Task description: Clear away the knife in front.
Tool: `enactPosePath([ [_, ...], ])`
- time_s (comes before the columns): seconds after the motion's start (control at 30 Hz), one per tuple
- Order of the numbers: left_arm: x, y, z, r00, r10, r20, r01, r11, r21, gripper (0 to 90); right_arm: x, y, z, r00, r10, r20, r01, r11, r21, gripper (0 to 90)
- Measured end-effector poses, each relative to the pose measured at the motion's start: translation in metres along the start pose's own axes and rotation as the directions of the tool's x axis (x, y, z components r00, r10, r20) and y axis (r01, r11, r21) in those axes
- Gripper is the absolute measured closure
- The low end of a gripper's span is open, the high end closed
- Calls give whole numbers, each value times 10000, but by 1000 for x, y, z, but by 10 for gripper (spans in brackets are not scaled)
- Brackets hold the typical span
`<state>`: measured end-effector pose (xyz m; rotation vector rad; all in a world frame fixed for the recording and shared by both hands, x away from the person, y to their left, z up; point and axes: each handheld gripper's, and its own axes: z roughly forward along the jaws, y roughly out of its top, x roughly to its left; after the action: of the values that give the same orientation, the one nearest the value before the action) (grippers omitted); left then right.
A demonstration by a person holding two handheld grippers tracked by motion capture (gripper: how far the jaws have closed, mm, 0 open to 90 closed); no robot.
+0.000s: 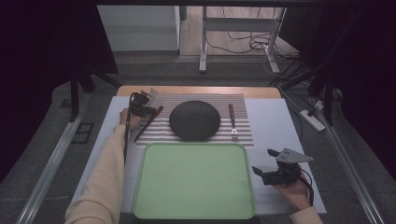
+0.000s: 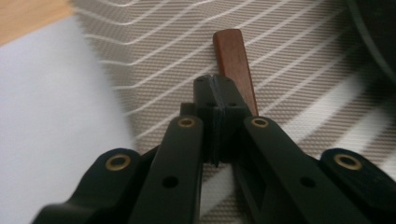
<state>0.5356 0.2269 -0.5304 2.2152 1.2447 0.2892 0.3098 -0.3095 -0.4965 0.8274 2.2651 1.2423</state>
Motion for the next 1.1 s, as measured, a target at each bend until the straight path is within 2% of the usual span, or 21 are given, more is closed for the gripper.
enactPosePath([
  [0.2, -15, 4, 2, 9982, 527, 288, -531, 9985, 110, 887, 0, 0, 0, 10000, 3, -35, -3, 10000, -19, 78],
  [0.3, -21, 4, 2, 9970, 662, 405, -668, 9977, 151, 887, 0, 0, 0, 10000, 12, -27, -12, 10000, -6, 78],
  [0.53, -22, 2, -2, 9975, 618, 340, -624, 9979, 186, 872, 0, 0, -1, 10000, -33, -37, 33, 10000, -5, 78],
  [0.57, -22, 2, -4, 9981, 545, 270, -548, 9984, 109, 837, 0, 0, -1, 10000, -30, -37, 30, 10000, -5, 78],
  [0.6, -21, 2, -8, 9982, 515, 293, -516, 9987, 24, 758, 0, 0, -2, 10000, -24, -32, 24, 10000, -16, 78],
  [0.63, -21, 2, -11, 9980, 544, 315, -543, 9985, -37, 621, 0, 0, -2, 10000, -13, -42, 13, 10000, -22, 78],
  [0.7, -22, 4, -24, 9980, 626, 113, -625, 9980, -80, 526, 0, 0, -2, 10000, -24, -43, 24, 10000, -9, 78],
  [0.77, -23, 4, -30, 9978, 649, 131, -649, 9979, -11, 405, 1, 0, -2, 10000, -31, -47, 31, 10000, 17, 78],
  [0.83, -26, 4, -38, 9975, 690, 156, -693, 9975, 144, 377, 1, 0, -2, 10000, -29, -50, 29, 10000, 14, 78],
  [0.9, -29, 4, -45, 9966, 790, 239, -797, 9963, 329, 286, 1, 0, -2, 10000, -31, -32, 32, 10000, 13, 78],
  [1.1, -37, 1, -61, 9943, 1044, 208, -1052, 9935, 437, 244, 2, 1, -1, 10000, -62, -55, 62, 10000, -12, 79],
])
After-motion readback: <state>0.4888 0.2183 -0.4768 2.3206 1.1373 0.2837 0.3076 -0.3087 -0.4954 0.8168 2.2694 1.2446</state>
